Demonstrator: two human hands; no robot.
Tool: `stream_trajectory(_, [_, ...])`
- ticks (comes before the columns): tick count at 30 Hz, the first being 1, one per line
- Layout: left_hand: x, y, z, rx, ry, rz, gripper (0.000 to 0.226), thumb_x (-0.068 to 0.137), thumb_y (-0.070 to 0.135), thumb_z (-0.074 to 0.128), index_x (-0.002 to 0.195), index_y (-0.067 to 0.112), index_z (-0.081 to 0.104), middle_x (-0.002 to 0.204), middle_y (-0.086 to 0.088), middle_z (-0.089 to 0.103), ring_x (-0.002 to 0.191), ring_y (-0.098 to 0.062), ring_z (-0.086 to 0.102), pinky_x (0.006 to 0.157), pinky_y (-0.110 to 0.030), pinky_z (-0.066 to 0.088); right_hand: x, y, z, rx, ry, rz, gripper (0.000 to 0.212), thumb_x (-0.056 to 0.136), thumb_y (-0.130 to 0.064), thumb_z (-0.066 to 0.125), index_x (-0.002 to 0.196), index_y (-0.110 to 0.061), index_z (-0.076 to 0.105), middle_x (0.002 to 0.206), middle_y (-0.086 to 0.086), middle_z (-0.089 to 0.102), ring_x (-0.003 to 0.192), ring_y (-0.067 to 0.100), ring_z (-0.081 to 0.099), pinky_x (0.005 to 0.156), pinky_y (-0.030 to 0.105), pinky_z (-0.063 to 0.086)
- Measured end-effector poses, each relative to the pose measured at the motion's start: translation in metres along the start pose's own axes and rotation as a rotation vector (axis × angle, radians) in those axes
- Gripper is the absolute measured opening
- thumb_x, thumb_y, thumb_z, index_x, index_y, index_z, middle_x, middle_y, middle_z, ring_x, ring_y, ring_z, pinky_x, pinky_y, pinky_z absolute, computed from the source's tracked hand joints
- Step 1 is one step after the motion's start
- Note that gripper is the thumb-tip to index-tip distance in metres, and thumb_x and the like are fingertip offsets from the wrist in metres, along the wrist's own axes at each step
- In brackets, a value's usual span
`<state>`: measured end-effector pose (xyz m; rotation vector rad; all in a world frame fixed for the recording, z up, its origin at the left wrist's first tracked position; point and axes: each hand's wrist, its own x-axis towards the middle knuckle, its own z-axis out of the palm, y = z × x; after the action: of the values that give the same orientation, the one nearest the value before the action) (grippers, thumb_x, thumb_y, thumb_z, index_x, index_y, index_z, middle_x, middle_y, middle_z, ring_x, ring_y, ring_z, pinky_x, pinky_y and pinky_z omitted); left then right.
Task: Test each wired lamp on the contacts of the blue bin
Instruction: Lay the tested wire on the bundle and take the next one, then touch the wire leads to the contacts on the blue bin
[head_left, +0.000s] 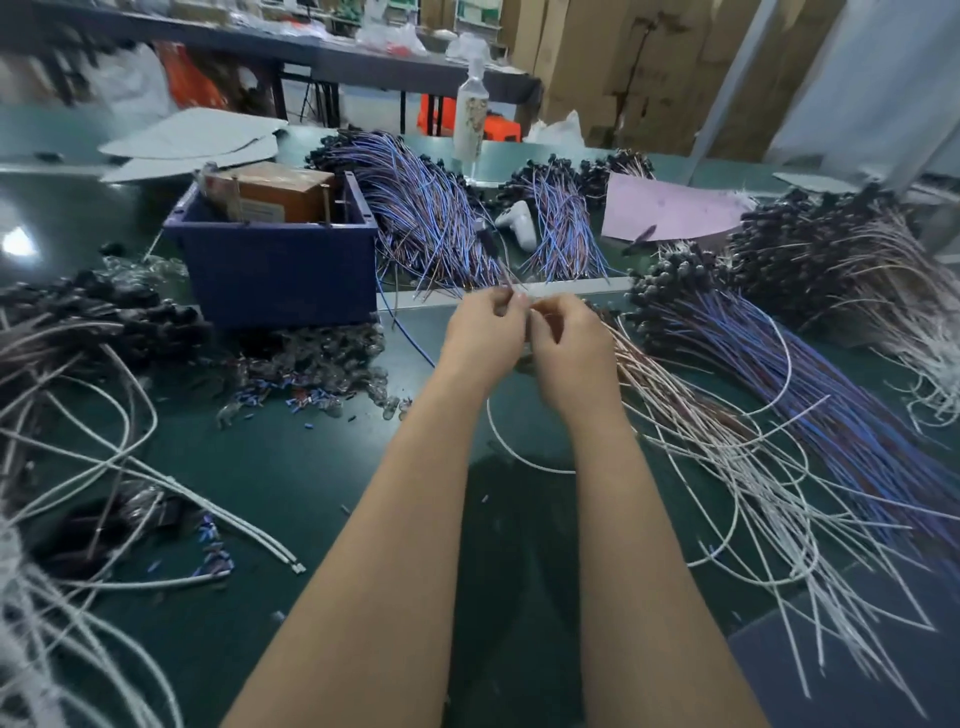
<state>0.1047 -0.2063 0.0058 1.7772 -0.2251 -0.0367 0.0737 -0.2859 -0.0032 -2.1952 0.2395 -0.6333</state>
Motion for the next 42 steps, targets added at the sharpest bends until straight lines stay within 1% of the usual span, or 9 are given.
stream_trajectory(5, [0.014, 0.018, 0.003, -0.323, 0.131, 0.048, 0.025, 0.099, 0.015, 0.045, 0.081, 0.013, 0.061, 0.062, 0.003, 0.055, 0.053, -0.007, 0.049, 0.053, -0.021, 0.042, 0.004, 0.013, -0.024, -0.137, -0.053, -0.004, 0.02, 0.094, -0.02, 0.055, 0.098, -0.007, 0.069, 0.091, 0.012, 0.072, 0.089, 0.028, 0.065, 0.082, 0.035, 0.048])
stream_trajectory(9, [0.016, 0.03, 0.046, -0.302, -0.091, -0.069, 0.03, 0.1, 0.022, 0.046, 0.118, 0.0, 0.054, 0.087, -0.005, 0.065, 0.078, -0.014, 0.066, 0.08, -0.032, 0.056, 0.011, 0.042, -0.054, -0.354, 0.273, 0.216, 0.025, 0.097, -0.018, 0.048, 0.104, -0.006, 0.068, 0.098, 0.018, 0.069, 0.083, 0.03, 0.057, 0.066, 0.03, 0.036])
stream_trajectory(14, [0.001, 0.009, 0.088, 0.014, -0.389, -0.147, 0.027, 0.096, 0.026, 0.046, 0.08, 0.01, 0.06, 0.099, -0.016, 0.07, 0.099, -0.029, 0.067, 0.092, -0.044, 0.053, 0.007, 0.083, -0.057, -0.503, 0.024, 0.496, 0.029, 0.091, -0.007, 0.049, 0.117, -0.006, 0.062, 0.12, 0.02, 0.059, 0.106, 0.034, 0.057, 0.075, 0.031, 0.039])
stream_trajectory(17, [-0.001, -0.006, 0.095, 0.026, -0.389, -0.163, 0.028, 0.095, 0.026, 0.046, 0.078, 0.01, 0.062, 0.101, -0.018, 0.07, 0.101, -0.031, 0.065, 0.092, -0.045, 0.052, -0.003, 0.087, -0.05, -0.403, 0.149, 0.466, 0.044, 0.089, -0.004, 0.052, 0.132, -0.012, 0.052, 0.128, 0.019, 0.049, 0.099, 0.033, 0.055, 0.075, 0.031, 0.036])
stream_trajectory(22, [0.002, -0.005, 0.068, -0.19, -0.099, -0.15, 0.02, 0.092, 0.013, 0.048, 0.075, 0.019, 0.056, 0.097, -0.015, 0.069, 0.1, -0.034, 0.065, 0.092, -0.05, 0.051, -0.001, 0.052, -0.028, -0.197, 0.349, 0.22, 0.032, 0.089, -0.002, 0.046, 0.116, -0.01, 0.061, 0.12, 0.015, 0.053, 0.096, 0.028, 0.054, 0.071, 0.023, 0.032])
stream_trajectory(26, [0.001, 0.004, 0.006, -0.314, 0.243, -0.013, 0.012, 0.089, 0.006, 0.049, 0.087, 0.016, 0.055, 0.085, -0.005, 0.065, 0.084, -0.022, 0.061, 0.084, -0.033, 0.051, -0.006, -0.001, 0.015, -0.003, 0.104, 0.066, 0.017, 0.09, -0.009, 0.053, 0.102, -0.007, 0.065, 0.097, 0.009, 0.069, 0.093, 0.025, 0.062, 0.08, 0.029, 0.043])
stream_trajectory(34, [-0.027, -0.009, -0.151, -0.43, 0.73, 0.038, 0.017, 0.092, 0.006, 0.045, 0.087, 0.02, 0.053, 0.092, -0.002, 0.059, 0.081, -0.015, 0.052, 0.073, -0.029, 0.043, -0.044, -0.102, 0.131, 0.092, -0.482, -0.103, 0.033, 0.083, -0.016, 0.061, 0.053, -0.02, 0.047, 0.046, -0.01, 0.046, 0.043, 0.002, 0.045, 0.041, 0.013, 0.032])
stream_trajectory(38, [-0.04, -0.028, -0.207, -0.543, 0.894, -0.044, 0.012, 0.093, 0.007, 0.043, 0.093, 0.016, 0.052, 0.089, -0.002, 0.055, 0.076, -0.012, 0.05, 0.073, -0.026, 0.042, -0.068, -0.138, 0.188, -0.045, -0.657, -0.126, 0.009, 0.09, -0.017, 0.052, 0.086, -0.011, 0.058, 0.095, 0.01, 0.062, 0.081, 0.025, 0.05, 0.068, 0.032, 0.04])
stream_trajectory(42, [-0.049, -0.044, -0.239, -0.593, 0.995, -0.136, 0.009, 0.094, 0.011, 0.043, 0.096, 0.016, 0.051, 0.085, 0.001, 0.051, 0.071, -0.009, 0.048, 0.071, -0.026, 0.041, -0.085, -0.148, 0.221, -0.224, -0.628, -0.128, 0.025, 0.094, -0.018, 0.05, 0.115, -0.006, 0.053, 0.121, 0.015, 0.057, 0.112, 0.033, 0.053, 0.078, 0.035, 0.04])
